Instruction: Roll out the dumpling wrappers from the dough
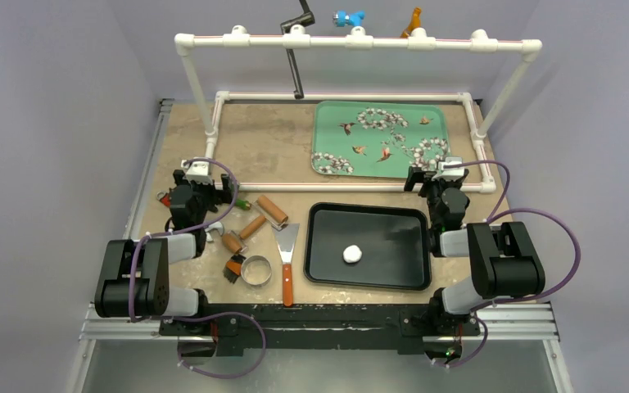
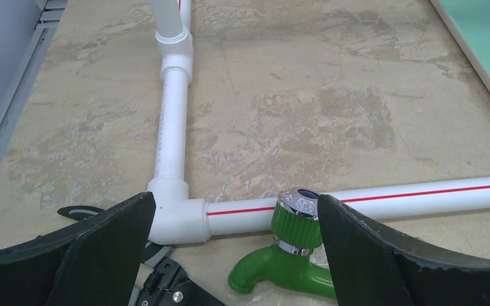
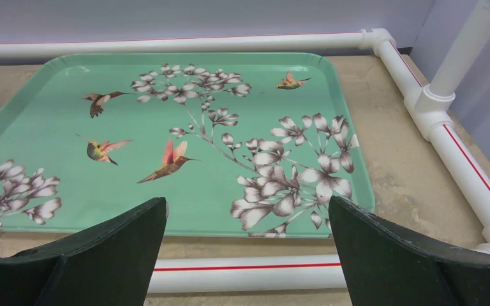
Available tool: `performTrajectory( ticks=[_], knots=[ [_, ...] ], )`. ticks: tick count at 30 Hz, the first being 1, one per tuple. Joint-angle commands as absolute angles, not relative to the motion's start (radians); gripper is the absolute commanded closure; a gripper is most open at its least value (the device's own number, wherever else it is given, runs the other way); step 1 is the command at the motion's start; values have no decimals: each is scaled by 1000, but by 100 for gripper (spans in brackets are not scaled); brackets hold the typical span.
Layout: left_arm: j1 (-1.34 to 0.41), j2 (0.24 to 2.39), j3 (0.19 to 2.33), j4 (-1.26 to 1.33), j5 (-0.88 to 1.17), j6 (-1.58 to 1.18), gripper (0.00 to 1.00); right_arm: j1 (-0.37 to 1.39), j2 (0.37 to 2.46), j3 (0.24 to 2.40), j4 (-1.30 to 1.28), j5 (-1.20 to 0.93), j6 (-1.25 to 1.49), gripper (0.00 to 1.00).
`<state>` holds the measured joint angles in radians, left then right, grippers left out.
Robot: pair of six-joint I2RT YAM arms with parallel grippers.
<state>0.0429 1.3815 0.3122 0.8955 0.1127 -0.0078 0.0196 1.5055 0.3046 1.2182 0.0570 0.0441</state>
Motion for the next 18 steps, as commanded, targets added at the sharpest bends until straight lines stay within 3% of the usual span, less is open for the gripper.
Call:
performTrajectory(
  ticks=[1,11,14,17,18],
  knots=[
    [46,1359,320,916,128,-25,0,21,1505,316,1229,50,31,1],
    [55,1310,359,827,140,-32,0,21,1506,314,1229,49,31,1],
    [121,1292,613,338,236,-61,1,22,1503,313,1230,49,31,1],
    [134,1347,886,-183,484,103,21,22,1504,313,1231,49,31,1],
    [133,1356,927,-305,557,183,21,21,1503,313,1231,50,31,1]
  ],
)
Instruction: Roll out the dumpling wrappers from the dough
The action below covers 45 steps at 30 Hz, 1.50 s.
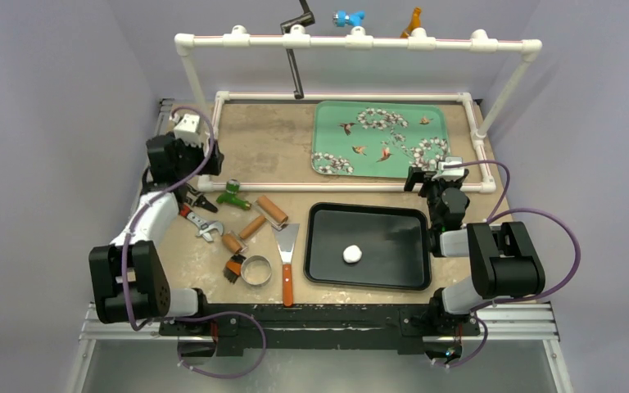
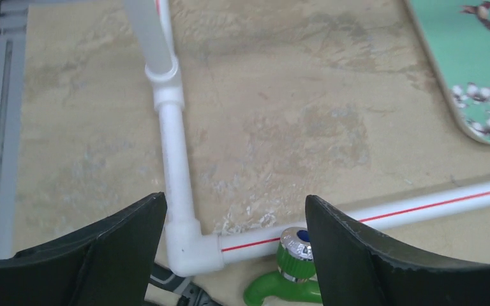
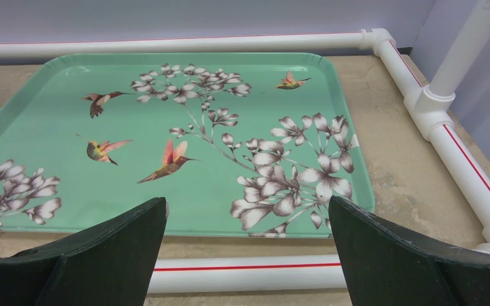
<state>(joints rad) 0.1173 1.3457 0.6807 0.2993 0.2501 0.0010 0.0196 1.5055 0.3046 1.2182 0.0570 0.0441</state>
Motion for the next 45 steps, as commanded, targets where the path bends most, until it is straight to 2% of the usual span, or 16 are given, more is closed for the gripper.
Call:
performTrajectory(
  ticks=[1,4,8,11,17,19,24,26,32,33,34,35,40,45],
  knots=[
    [131,1358,951,-406,604,261,17,21,1503,313,1231,49,31,1],
    [121,1348,956,-617,610,457,14,21,1504,313,1231,50,31,1],
    [19,1344,921,-752,459,592,14,21,1504,314,1230,49,31,1],
    [-120,1358,881,-737,330,605,13,21,1503,314,1230,49,31,1],
    [-219,1452,898,-655,173,585,11,21,1504,314,1230,49,31,1],
    [-258,1505,899,-643,119,612,14,21,1504,314,1229,49,31,1],
    [-319,1573,923,-650,52,622,25,21,1503,314,1229,49,31,1],
    [-323,1584,935,-662,49,631,34,21,1504,314,1229,50,31,1],
    [-324,1607,965,-749,124,658,71,21,1504,313,1230,51,31,1],
    [-324,1610,969,-760,140,658,79,21,1502,313,1230,51,31,1],
    [-324,1613,972,-768,150,655,93,21,1502,312,1232,51,31,1],
    [-324,1616,975,-769,158,649,100,21,1501,312,1234,50,31,1],
    [-324,1632,1018,-817,187,603,100,74,1434,372,1060,48,-44,1],
    [-322,1610,1087,-893,238,544,100,295,1367,470,839,80,-303,1]
  ],
)
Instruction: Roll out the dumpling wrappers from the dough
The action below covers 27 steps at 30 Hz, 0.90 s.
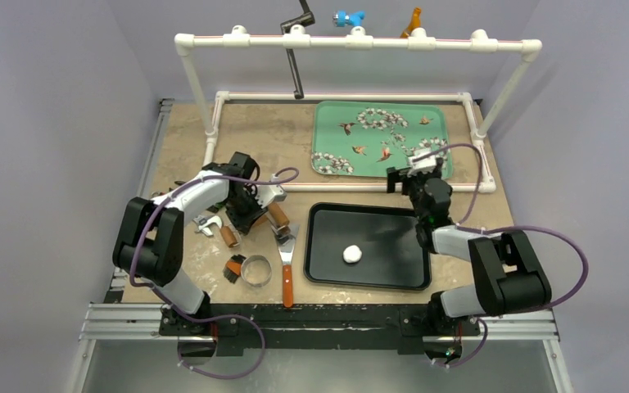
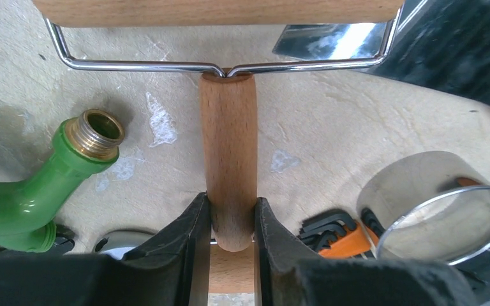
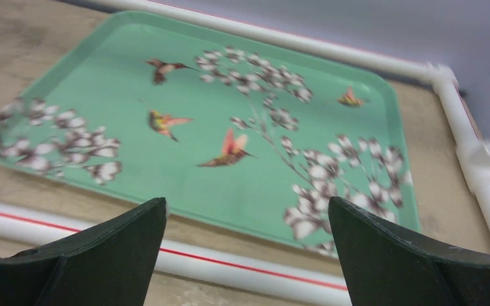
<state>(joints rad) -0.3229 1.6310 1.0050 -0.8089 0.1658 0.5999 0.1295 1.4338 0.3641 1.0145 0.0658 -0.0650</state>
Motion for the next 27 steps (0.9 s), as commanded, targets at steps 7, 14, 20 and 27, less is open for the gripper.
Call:
performTrajectory(
  ticks=[7,14,20,27],
  knots=[
    [-309,1597,1195,-1013,340,457,100,673,1301,474,909,-204,-569,1],
    [-296,1558,1223,-1094,403,414,100,1041,1487,541,1003,-175,-893,1],
    [-295,1530,1232,-1146,475,419,100,1118,1670,631,1073,-171,-1048,1],
    [-295,1489,1210,-1155,509,409,100,1126,1856,794,1021,-97,-1118,14]
  ],
)
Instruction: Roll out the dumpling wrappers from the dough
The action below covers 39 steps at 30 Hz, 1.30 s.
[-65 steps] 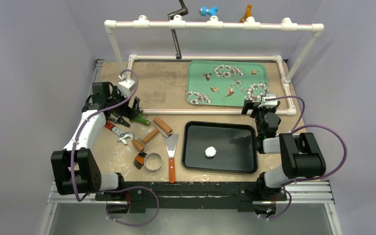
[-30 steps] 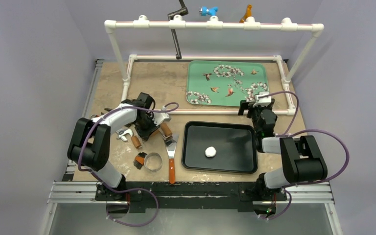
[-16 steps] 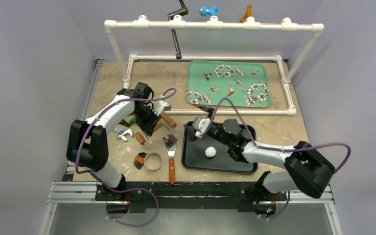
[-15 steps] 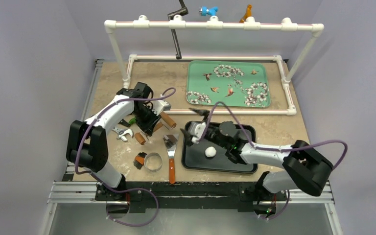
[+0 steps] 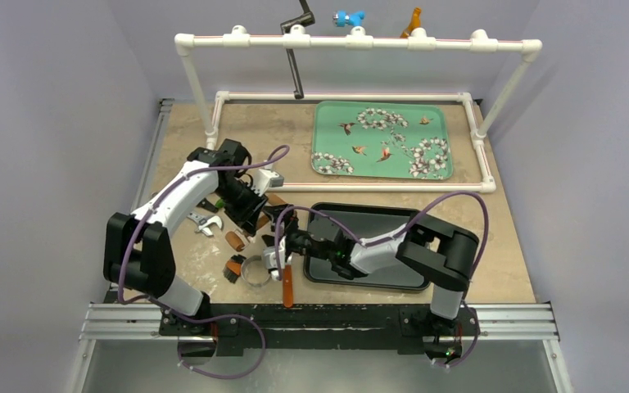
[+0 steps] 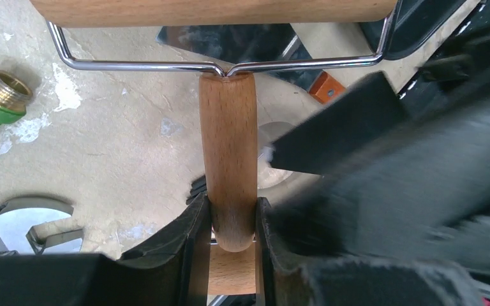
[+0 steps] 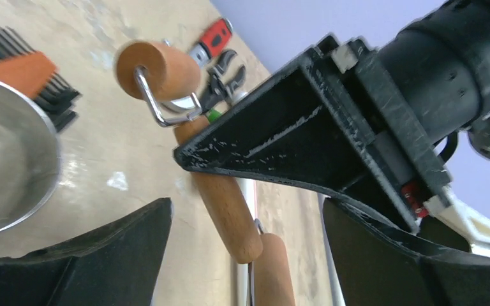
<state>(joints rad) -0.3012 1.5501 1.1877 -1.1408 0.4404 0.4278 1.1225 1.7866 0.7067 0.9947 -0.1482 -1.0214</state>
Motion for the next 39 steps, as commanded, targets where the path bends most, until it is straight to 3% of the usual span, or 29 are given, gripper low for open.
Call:
performTrajectory(
  ticks=[1,4,9,13,18,20,22,25,26,27,32,34,39],
  knots=[
    [-295,1482,1207,-1153,518,408,100,1126,1879,801,1037,-92,-1127,19],
    [-296,1464,1201,-1155,540,405,100,1125,1915,813,1076,-101,-1126,31],
    [-297,1463,1201,-1165,564,407,100,1125,1946,854,1061,-84,-1114,38],
    [-298,1465,1203,-1175,590,412,100,1124,1982,888,1095,-24,-1040,53],
    [-299,1457,1219,-1210,647,429,100,1119,2005,910,1106,-2,-983,57],
    [-301,1462,1224,-1220,652,430,100,1119,2015,909,1139,-3,-971,70],
    [-301,1466,1227,-1227,648,432,100,1119,2014,904,1161,20,-957,100],
    [-294,1455,1264,-1247,648,433,99,1110,1996,888,1174,21,-901,100],
    [-279,1437,1292,-1252,642,422,86,1103,1986,886,1162,13,-863,100],
    [-256,1413,1322,-1244,641,408,66,1093,1976,883,1150,3,-823,100],
    [-154,1289,1445,-1159,657,369,14,1032,1936,863,1170,-94,-539,100],
    [-152,1277,1493,-1159,651,381,6,1005,1925,864,1189,-118,-427,100],
    [-91,1260,1627,-1126,630,353,4,933,1854,849,1259,-148,-124,100]
  ],
)
